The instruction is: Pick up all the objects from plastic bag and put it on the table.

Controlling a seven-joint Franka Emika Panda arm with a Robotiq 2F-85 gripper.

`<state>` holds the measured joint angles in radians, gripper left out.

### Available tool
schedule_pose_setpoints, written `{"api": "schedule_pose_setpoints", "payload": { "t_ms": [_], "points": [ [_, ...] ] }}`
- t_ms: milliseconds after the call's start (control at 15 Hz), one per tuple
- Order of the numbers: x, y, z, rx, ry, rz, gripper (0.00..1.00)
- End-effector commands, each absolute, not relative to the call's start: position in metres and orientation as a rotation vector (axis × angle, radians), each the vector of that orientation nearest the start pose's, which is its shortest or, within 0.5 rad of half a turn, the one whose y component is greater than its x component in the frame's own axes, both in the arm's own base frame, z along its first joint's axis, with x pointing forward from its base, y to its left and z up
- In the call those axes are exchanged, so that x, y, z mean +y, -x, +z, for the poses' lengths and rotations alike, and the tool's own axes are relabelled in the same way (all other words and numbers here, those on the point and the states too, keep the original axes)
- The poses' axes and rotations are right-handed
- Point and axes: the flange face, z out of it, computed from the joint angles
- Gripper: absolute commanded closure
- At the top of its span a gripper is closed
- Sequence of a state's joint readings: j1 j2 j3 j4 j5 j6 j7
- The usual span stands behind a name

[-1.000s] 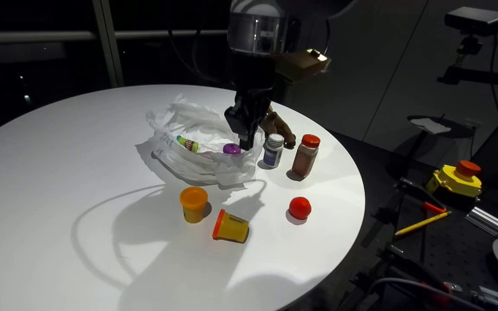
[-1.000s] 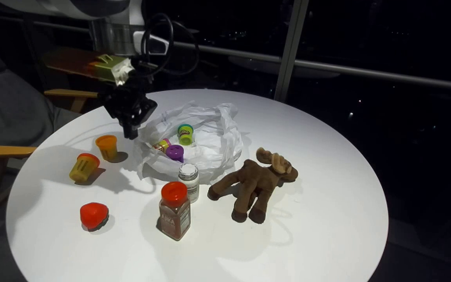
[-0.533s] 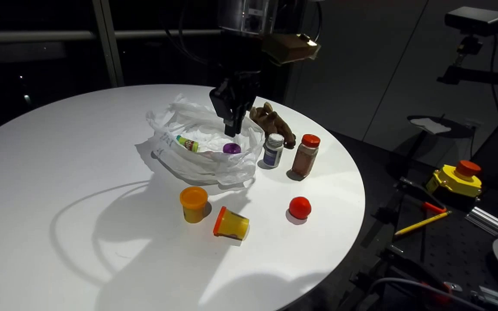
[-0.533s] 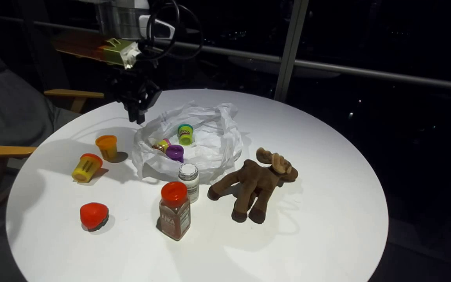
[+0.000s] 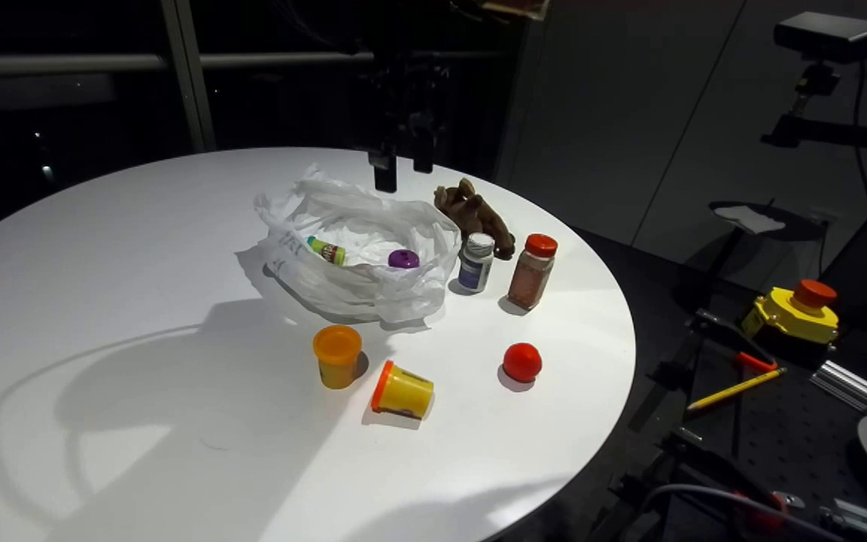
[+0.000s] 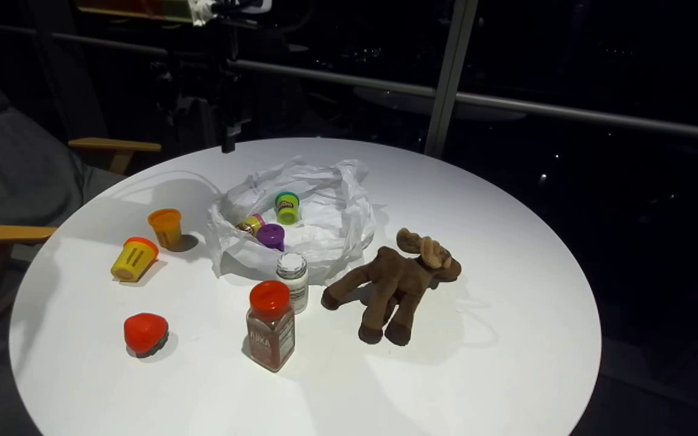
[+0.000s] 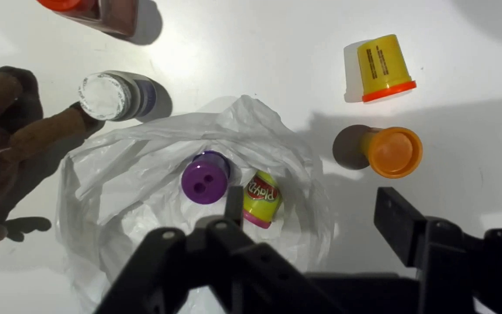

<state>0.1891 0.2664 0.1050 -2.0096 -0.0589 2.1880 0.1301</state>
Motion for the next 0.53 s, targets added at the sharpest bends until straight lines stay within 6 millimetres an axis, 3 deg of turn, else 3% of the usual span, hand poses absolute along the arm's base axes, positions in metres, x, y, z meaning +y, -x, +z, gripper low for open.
{"api": "schedule_pose_setpoints", "payload": {
  "t_ms": [0,133,200,467],
  "points": [
    [0.168,-0.583,0.336,-0.458,3.168,0.095,0.00],
    [0.168,-0.595,0.321,-0.566,3.129,0.041,0.00],
    [0.152,-0.605,0.313,-0.616,3.109,0.039,0.00],
    [0.142,-0.627,0.265,-0.828,3.039,-0.006,0.00]
  ]
}}
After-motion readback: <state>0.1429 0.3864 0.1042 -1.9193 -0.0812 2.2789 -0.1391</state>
